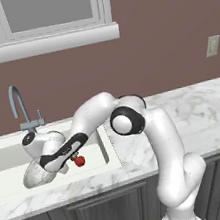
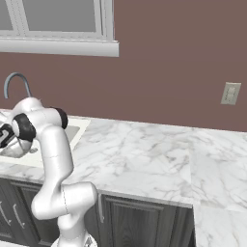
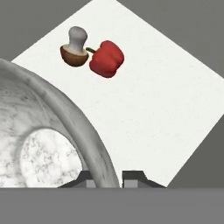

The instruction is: Dump the bell pepper and mushroom from the bowl so the bowl can be washed. Place the bowl in the sink after clearing the leftovers.

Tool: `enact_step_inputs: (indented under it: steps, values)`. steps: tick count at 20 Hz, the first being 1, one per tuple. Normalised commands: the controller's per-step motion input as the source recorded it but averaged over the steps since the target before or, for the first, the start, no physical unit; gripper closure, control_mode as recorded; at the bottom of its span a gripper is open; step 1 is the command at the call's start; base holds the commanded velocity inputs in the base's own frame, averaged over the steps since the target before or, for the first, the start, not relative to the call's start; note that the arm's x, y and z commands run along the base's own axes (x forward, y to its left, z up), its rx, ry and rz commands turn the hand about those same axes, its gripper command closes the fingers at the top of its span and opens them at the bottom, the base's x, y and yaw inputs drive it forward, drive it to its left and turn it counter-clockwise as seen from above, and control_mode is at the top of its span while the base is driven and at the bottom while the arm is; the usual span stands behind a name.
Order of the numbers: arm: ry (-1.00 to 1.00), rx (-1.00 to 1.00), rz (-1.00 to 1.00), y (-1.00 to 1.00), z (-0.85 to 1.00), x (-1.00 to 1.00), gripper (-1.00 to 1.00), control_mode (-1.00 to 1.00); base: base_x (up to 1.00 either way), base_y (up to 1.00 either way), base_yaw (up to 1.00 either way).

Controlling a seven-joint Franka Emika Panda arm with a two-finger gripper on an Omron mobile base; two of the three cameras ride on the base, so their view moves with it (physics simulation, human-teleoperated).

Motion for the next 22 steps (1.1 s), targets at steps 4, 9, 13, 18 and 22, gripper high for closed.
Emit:
enact_step_inputs:
  steps: [4, 9, 13, 18, 22]
  values:
    - [0.00, 0.02, 0.01, 0.22, -0.11, 0.39, 1.00, -1.00, 0.00, 0.00, 0.00]
    - [0.00, 0.05, 0.01, 0.36, -0.14, 0.51, 1.00, -1.00, 0.00, 0.00, 0.00]
    - [0.08, 0.00, 0.01, 0.31, -0.37, 0.28, 1.00, -1.00, 0.00, 0.00, 0.00]
    - [0.13, 0.00, 0.02, 0.17, -0.42, 0.05, 1.00, -1.00, 0.00, 0.00, 0.00]
    - [0.10, 0.00, 0.03, 0.06, -0.32, 0.17, 1.00, -1.00, 0.00, 0.00, 0.00]
